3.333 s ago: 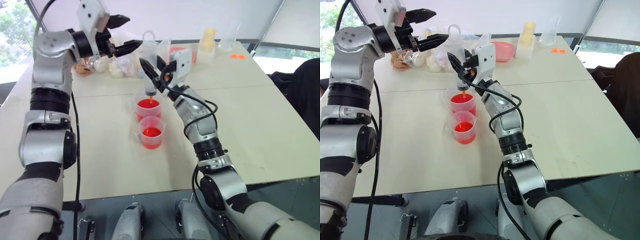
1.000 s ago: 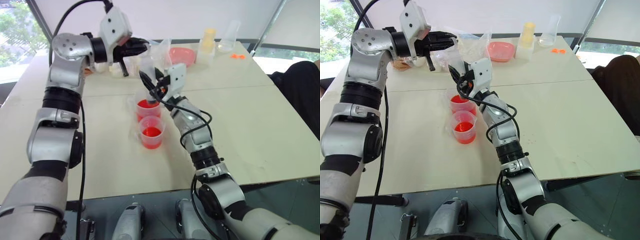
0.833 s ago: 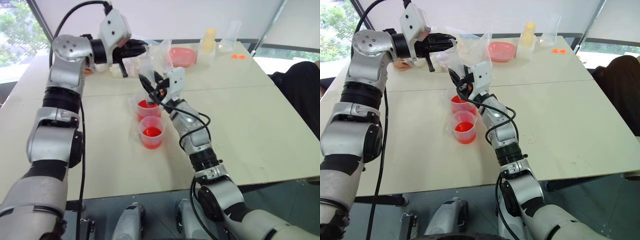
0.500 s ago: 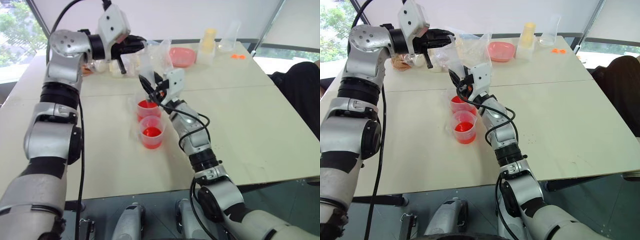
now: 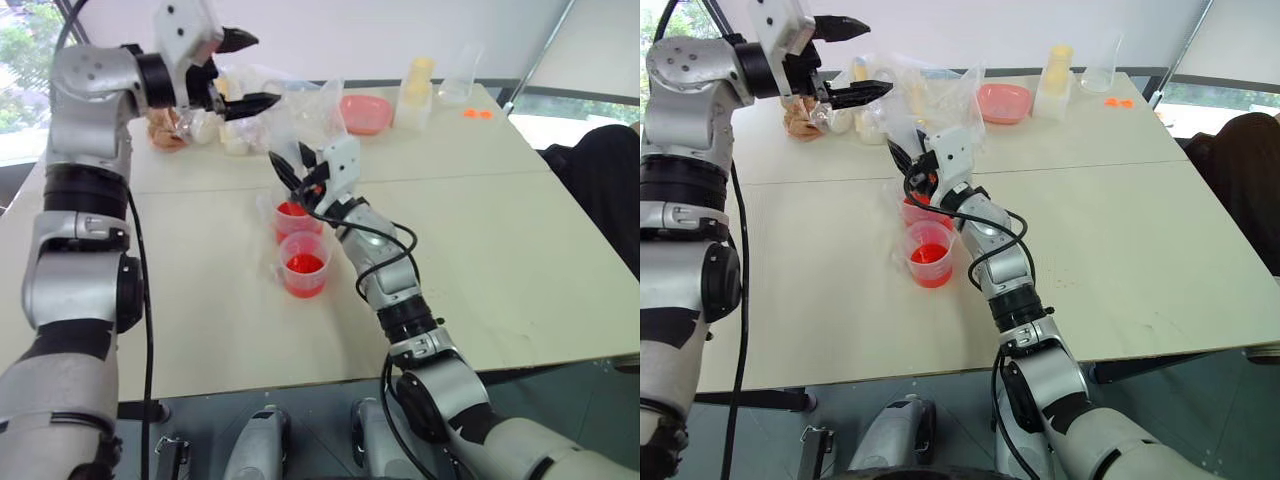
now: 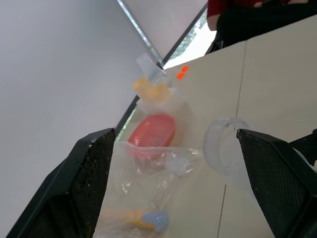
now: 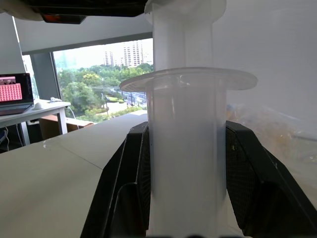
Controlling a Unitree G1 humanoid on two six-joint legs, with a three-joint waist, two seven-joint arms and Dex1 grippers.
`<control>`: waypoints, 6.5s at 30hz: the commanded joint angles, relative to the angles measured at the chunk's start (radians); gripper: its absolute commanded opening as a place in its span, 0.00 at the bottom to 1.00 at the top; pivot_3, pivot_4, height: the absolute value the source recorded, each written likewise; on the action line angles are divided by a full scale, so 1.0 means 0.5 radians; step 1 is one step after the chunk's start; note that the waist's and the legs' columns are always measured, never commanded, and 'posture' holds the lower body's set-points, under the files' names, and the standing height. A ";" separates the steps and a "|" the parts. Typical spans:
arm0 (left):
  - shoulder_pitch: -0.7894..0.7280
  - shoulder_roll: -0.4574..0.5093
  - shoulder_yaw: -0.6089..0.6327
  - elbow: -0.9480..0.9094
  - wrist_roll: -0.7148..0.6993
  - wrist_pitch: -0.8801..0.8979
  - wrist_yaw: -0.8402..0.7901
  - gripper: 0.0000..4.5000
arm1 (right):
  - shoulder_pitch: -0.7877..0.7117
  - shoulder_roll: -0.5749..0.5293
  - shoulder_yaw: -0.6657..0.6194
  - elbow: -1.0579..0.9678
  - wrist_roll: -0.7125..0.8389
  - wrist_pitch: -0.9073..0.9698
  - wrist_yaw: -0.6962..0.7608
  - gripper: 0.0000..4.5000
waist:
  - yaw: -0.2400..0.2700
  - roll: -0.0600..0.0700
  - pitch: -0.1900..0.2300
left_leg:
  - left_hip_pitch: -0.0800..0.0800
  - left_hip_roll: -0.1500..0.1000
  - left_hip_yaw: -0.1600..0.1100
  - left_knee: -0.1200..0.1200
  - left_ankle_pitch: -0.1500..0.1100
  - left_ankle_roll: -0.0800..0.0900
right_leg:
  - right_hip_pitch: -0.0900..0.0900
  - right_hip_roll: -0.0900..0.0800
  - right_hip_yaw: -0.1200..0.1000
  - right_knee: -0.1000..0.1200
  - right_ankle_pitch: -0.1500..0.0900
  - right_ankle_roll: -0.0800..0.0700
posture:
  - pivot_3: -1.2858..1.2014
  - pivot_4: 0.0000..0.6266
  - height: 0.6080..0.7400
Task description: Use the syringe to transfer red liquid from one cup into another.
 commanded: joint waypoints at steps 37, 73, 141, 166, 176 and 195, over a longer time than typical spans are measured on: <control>0.505 0.058 0.274 -1.089 -0.719 0.924 0.387 0.89 | 0.442 -0.059 0.086 -1.484 0.605 1.020 -0.285 0.32 | 0.009 -0.004 0.001 | 0.002 0.001 -0.001 0.001 0.003 -0.005 | 0.000 0.000 0.001 -0.001 0.000 -0.002 | 0.52 0.24 1.00; 0.238 0.105 0.209 -0.890 -0.668 0.800 0.186 0.89 | 0.468 -0.058 0.174 -1.319 0.416 0.802 -0.236 0.32 | 0.007 -0.004 0.001 | 0.002 0.003 -0.002 0.001 0.003 -0.005 | 0.000 0.001 0.001 -0.001 0.000 -0.002 | 0.52 0.24 1.00; 0.463 -0.115 -0.101 -1.009 -0.480 0.799 -0.197 0.17 | 0.326 -0.146 0.109 -1.426 0.350 0.779 -0.202 0.32 | 0.008 -0.004 0.001 | 0.002 0.003 -0.002 0.001 0.003 -0.005 | 0.000 0.001 0.001 -0.001 0.000 -0.002 | 0.52 0.24 1.00; 1.106 0.212 0.337 -1.791 -0.989 1.425 0.247 0.67 | -0.301 -0.895 -1.000 -0.984 1.544 2.475 -0.596 0.32 | 0.053 -0.003 0.001 | 0.001 0.008 -0.001 0.000 0.003 -0.005 | 0.002 -0.004 0.001 -0.006 -0.001 -0.004 | 0.52 0.24 1.00; 1.294 0.161 0.259 -2.172 -1.114 1.526 0.461 0.67 | -0.371 -1.080 -0.964 -0.069 1.279 2.924 -0.619 0.32 | 0.054 -0.003 0.002 | 0.000 0.007 0.006 -0.002 0.002 -0.003 | 0.006 -0.003 0.000 -0.021 0.000 -0.005 | 0.52 0.24 1.00; 1.542 0.136 0.253 -2.228 -1.230 1.513 0.586 0.69 | -0.326 -1.120 -0.721 0.353 0.770 2.532 -0.352 0.96 | 0.054 -0.003 0.002 | 0.000 0.004 0.009 -0.002 0.001 -0.001 | 0.009 0.000 0.000 -0.026 0.001 -0.003 | 0.52 0.24 1.00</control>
